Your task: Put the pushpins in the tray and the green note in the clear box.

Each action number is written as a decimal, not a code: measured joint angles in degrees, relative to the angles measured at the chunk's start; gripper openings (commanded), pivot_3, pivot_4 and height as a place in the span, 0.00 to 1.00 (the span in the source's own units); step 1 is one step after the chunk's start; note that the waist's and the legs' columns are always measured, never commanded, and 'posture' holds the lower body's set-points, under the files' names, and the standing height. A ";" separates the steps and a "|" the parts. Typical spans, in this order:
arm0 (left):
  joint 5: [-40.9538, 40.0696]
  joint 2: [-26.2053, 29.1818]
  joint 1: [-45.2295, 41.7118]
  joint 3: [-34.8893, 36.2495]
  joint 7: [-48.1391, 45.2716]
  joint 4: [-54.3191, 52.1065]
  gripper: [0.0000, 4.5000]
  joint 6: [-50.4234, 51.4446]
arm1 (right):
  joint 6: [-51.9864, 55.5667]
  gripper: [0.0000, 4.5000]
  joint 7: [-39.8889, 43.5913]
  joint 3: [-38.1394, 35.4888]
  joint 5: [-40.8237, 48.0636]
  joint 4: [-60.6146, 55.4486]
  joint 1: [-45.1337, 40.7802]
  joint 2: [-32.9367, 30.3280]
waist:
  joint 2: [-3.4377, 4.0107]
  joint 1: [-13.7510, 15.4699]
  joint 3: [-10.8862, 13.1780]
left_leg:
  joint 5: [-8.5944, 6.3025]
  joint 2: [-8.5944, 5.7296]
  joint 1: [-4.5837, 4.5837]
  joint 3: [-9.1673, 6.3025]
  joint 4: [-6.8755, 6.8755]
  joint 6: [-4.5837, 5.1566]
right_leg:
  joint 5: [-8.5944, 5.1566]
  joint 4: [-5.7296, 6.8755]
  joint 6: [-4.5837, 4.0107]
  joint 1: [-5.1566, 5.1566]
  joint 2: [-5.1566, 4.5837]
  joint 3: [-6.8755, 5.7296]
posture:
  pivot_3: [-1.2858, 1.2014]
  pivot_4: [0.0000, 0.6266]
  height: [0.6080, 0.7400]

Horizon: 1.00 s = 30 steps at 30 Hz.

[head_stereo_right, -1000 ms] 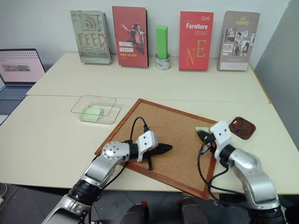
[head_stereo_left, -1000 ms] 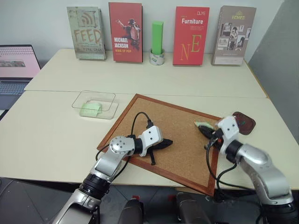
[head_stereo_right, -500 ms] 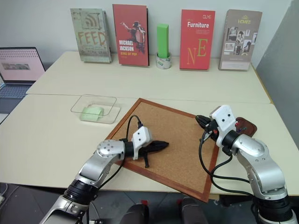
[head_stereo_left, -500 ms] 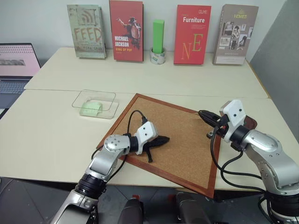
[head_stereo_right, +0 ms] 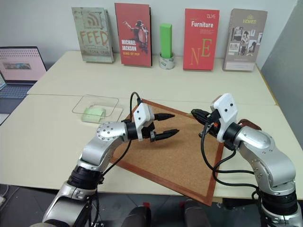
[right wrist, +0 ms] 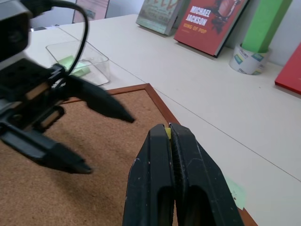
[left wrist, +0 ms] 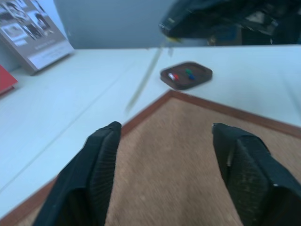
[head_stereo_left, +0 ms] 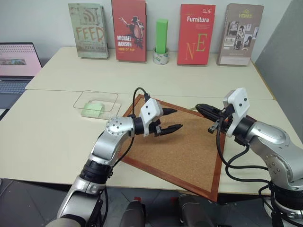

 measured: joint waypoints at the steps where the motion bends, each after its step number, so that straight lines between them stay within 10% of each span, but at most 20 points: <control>1: 0.00 -0.12 -0.55 -0.02 -0.23 0.76 0.80 -0.45 | 0.74 0.00 -0.13 0.00 0.87 -0.34 -0.45 0.04 | 0.00 -0.05 0.00 | 0.00 0.00 0.00 0.00 -0.01 0.00 | 0.00 0.00 0.00 0.00 0.00 0.00 | 0.52 0.24 1.00; 9: 2.02 -2.75 -5.05 -1.02 -1.40 9.28 0.80 -6.40 | 3.67 0.00 -1.91 0.88 3.33 -1.33 -3.18 0.69 | 0.00 0.03 0.00 | 0.00 -0.01 -0.05 0.00 -0.03 0.00 | 0.01 0.03 0.01 -0.07 0.00 0.00 | 0.52 0.24 1.00; 30: 3.27 -6.53 -7.98 -1.39 -5.03 18.31 0.01 -12.66 | 4.56 0.00 -5.20 2.60 5.09 -1.87 -4.06 2.35 | 0.00 -0.03 0.00 | 0.00 -0.01 -0.06 0.00 -0.03 0.00 | 0.01 0.06 0.01 -0.08 0.01 0.00 | 0.52 0.24 1.00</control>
